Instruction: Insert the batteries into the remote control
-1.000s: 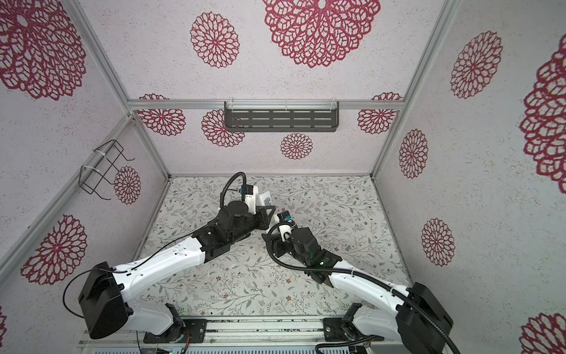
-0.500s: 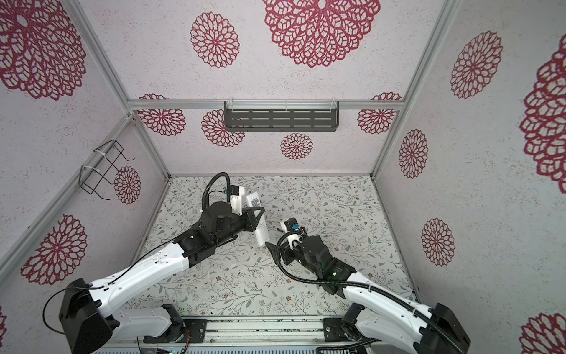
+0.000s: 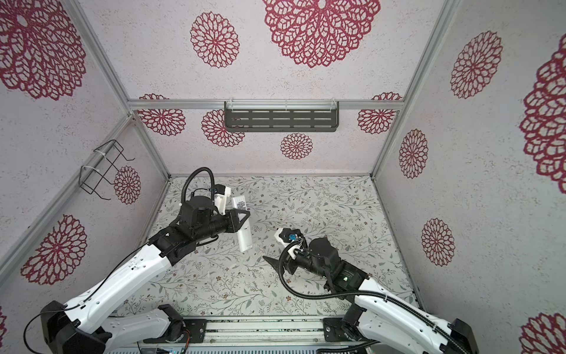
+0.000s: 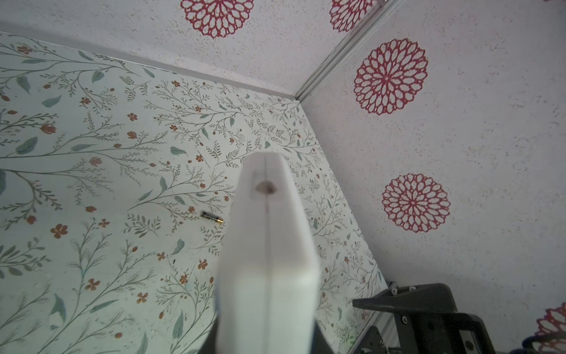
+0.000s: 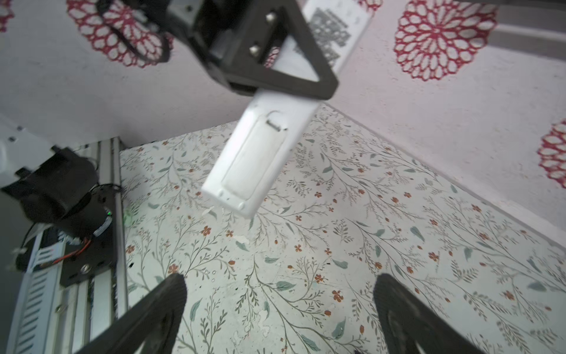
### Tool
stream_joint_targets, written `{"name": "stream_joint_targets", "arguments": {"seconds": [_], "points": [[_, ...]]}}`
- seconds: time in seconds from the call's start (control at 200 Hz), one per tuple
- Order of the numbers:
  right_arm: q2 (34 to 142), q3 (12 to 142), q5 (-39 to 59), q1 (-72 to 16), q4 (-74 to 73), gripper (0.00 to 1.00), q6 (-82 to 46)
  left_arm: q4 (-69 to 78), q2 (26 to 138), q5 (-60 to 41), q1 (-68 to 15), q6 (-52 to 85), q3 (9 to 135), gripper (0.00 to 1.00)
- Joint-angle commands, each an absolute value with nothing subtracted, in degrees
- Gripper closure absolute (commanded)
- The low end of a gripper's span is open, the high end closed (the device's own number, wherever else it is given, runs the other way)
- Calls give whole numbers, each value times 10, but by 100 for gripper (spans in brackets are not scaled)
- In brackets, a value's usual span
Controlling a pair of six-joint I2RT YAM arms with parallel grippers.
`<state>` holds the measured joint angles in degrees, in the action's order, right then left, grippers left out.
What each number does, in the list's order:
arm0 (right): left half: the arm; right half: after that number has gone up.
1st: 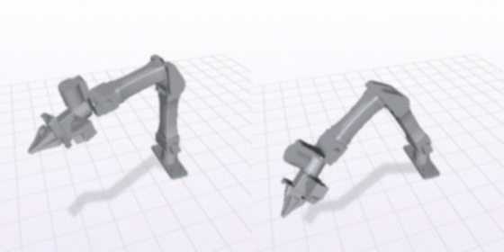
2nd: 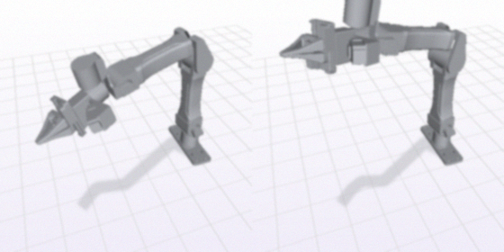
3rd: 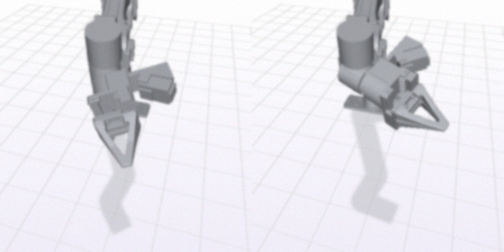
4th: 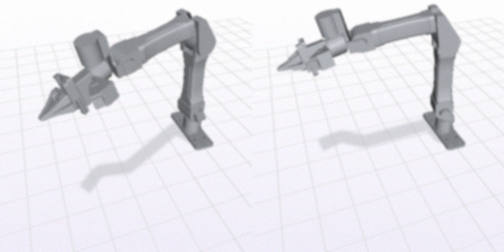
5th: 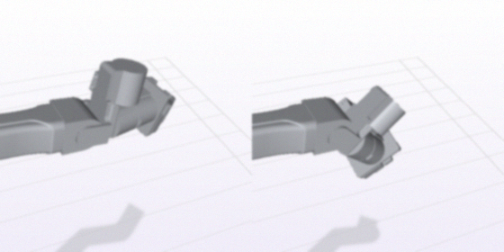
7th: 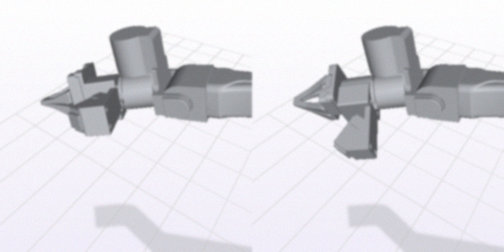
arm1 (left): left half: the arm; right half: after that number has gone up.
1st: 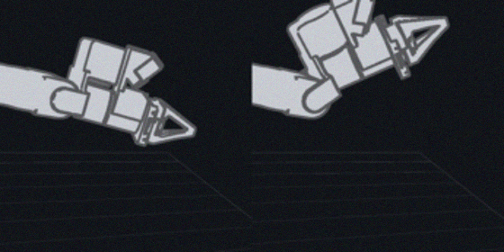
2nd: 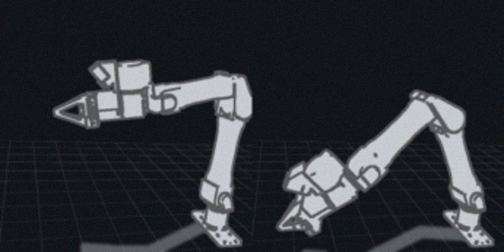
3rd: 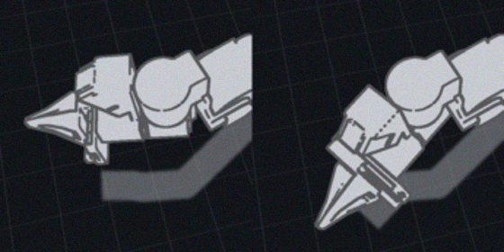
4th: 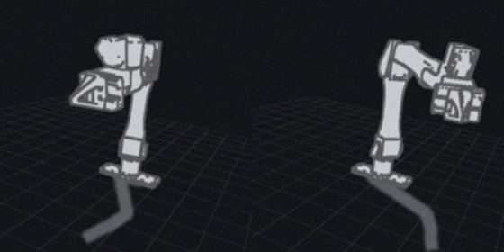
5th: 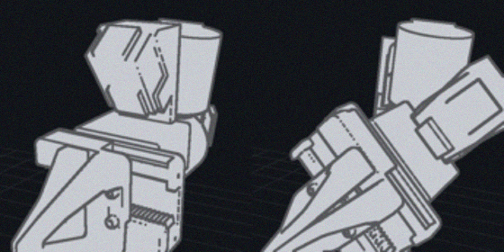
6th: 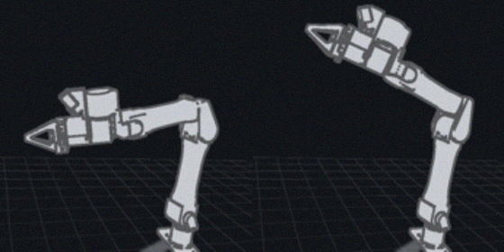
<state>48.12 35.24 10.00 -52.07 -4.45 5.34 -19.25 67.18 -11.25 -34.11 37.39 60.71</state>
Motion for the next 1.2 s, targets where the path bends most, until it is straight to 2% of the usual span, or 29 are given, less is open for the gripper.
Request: {"name": "stream_joint_targets", "arguments": {"seconds": [0.0, 0.28, 0.54, 0.745, 1.196], "points": [[503, 363, 194, -525, -66, 2, 149, -221, 676, -222, -326, 301, 606, 94], [535, 368, 229, -528, -112, 1, 235, -226, 721, -289, -312, 278, 598, 94], [554, 371, 232, -535, -144, 4, 236, -192, 757, -337, -300, 302, 583, 96], [615, 390, 246, -535, -161, 5, 251, -143, 767, -376, -292, 322, 567, 96], [664, 396, 243, -535, -187, 10, 258, -99, 794, -397, -292, 344, 548, 96]]}}
